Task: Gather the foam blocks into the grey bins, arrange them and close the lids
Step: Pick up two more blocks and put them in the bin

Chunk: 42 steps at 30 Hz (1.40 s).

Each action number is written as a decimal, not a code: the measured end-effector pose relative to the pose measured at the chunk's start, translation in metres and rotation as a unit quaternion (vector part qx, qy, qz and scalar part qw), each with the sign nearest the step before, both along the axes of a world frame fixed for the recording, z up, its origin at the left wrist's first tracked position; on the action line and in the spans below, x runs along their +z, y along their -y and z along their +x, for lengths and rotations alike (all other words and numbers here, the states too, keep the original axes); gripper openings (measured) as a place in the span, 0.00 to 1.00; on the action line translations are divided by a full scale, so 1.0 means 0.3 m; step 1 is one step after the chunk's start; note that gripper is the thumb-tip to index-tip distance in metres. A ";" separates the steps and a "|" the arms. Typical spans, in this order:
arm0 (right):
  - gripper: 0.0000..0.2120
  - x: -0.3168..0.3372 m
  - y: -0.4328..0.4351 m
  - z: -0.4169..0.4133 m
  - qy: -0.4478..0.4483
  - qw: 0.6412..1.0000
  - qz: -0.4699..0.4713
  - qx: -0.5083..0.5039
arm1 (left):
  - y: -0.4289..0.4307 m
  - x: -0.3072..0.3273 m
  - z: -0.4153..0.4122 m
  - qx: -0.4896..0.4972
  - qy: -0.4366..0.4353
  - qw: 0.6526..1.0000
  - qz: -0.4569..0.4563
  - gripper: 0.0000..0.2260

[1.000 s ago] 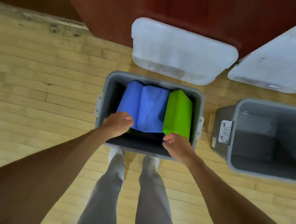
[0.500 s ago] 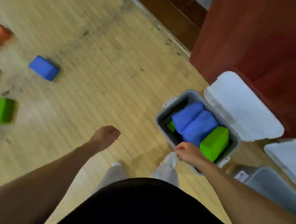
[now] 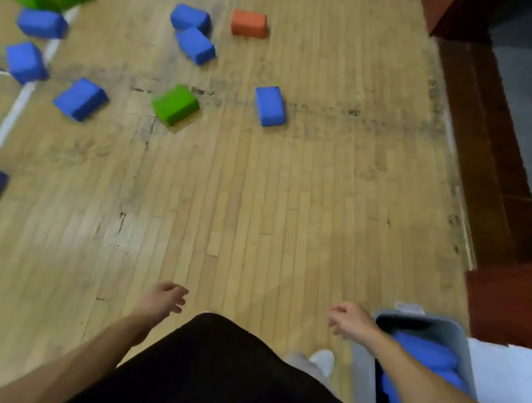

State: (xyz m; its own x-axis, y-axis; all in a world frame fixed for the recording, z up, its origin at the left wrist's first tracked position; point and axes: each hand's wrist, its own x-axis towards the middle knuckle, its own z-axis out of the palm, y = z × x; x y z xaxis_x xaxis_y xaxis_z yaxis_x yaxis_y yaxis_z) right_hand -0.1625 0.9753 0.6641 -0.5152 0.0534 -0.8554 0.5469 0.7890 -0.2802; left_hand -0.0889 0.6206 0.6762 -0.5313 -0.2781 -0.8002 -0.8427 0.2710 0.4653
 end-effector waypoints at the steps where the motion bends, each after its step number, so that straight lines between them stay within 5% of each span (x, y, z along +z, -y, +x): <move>1: 0.08 0.013 0.092 -0.045 -0.002 1.000 -0.005 0.018 | 0.073 0.002 0.009 0.034 -0.003 0.999 0.007 0.10; 7: 0.09 0.078 0.575 -0.328 -0.039 0.992 -0.027 0.116 | 0.433 0.027 -0.024 0.152 -0.028 0.988 0.015 0.10; 17: 0.10 -0.046 1.056 -0.775 -0.012 0.976 -0.051 0.212 | 0.821 -0.015 -0.357 0.204 0.010 0.979 -0.015 0.10; 32: 0.09 -0.054 1.547 -1.679 -0.004 0.989 -0.034 0.141 | 1.381 0.007 -1.382 0.137 -0.023 0.989 -0.043 0.09; 42: 0.07 -0.135 1.958 -2.121 0.048 0.991 -0.008 0.121 | 1.807 -0.154 -1.871 0.123 0.042 0.992 0.000 0.10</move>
State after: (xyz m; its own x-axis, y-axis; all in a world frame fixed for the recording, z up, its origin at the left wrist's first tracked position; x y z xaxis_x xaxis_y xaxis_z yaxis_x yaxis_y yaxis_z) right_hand -0.7989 0.3879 0.6236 -0.4267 -0.0752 -0.9012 0.3674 0.8962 -0.2488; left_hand -0.6504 0.0785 0.6299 -0.3796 -0.3914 -0.8383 -0.9188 0.0537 0.3910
